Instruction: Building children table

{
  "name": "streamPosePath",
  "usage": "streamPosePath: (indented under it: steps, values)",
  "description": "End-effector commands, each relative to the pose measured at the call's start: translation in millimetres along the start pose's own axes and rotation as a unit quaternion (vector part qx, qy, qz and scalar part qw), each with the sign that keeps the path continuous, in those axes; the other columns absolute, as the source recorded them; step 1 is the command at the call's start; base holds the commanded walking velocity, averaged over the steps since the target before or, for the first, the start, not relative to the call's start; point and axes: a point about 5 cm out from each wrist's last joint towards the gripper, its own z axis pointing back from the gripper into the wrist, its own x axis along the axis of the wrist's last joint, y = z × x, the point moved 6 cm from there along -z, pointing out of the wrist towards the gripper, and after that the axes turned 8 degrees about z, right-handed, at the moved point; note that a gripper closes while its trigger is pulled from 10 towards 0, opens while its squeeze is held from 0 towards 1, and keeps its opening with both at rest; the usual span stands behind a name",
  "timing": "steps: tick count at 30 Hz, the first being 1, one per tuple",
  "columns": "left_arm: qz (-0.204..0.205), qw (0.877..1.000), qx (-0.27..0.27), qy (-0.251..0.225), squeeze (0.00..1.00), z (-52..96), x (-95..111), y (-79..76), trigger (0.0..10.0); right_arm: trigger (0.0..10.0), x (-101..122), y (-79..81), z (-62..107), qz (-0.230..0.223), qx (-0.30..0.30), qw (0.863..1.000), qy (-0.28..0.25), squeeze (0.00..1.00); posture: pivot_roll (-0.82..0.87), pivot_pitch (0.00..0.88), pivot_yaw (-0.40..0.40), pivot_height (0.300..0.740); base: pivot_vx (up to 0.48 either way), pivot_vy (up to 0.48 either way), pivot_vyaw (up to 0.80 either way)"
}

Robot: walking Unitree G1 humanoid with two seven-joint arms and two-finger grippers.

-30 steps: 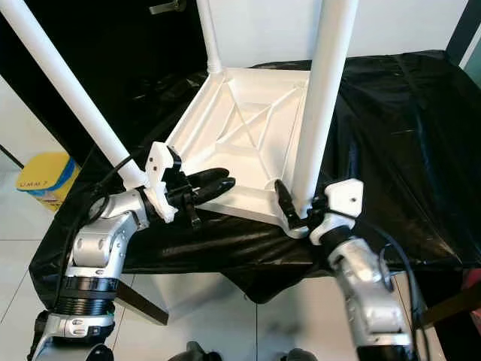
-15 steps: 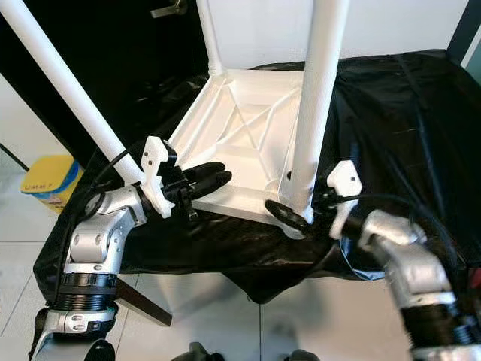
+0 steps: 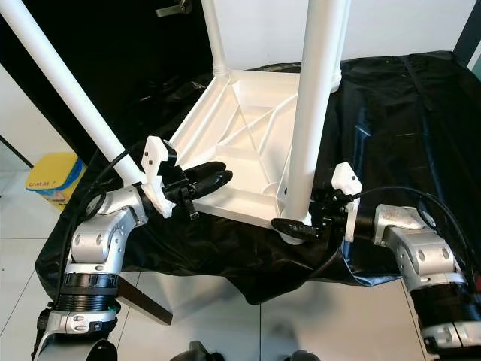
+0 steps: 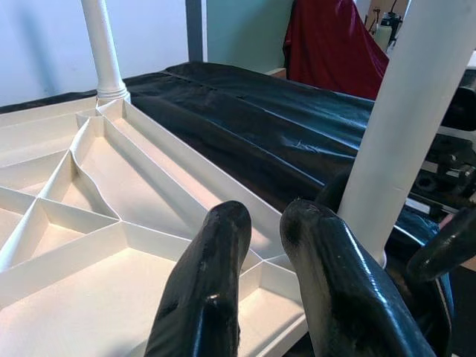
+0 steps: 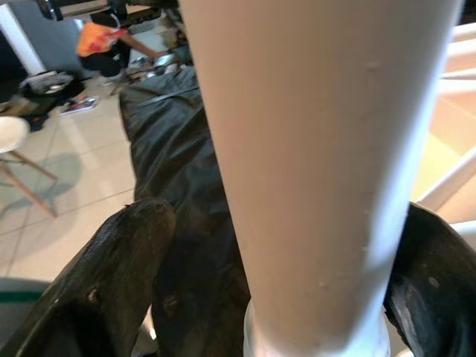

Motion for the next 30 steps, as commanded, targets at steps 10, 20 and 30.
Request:
streamPosePath:
  steps: [10,20,30]
  values:
    - [-0.005,0.99,0.138,-0.015,0.0,11.7,5.0,32.6,10.0,10.0,-10.3,8.7,-5.0,-0.026,0.025,0.999,0.003,0.0,-0.13,0.032,0.096,0.74,0.0,0.0,0.0]
    - [-0.001,0.99,0.142,-0.015,0.0,12.9,2.8,31.5,10.0,10.0,-13.7,7.7,-3.0,-0.023,0.036,0.999,0.009,0.0,-0.14,0.045,0.094,0.74,0.0,0.0,0.0]
    - [0.001,0.99,0.139,-0.013,0.0,11.8,1.3,29.4,10.0,10.0,-15.6,6.1,-1.7,-0.023,0.033,0.999,0.01,0.0,-0.13,0.043,0.098,0.74,0.0,0.0,0.0]
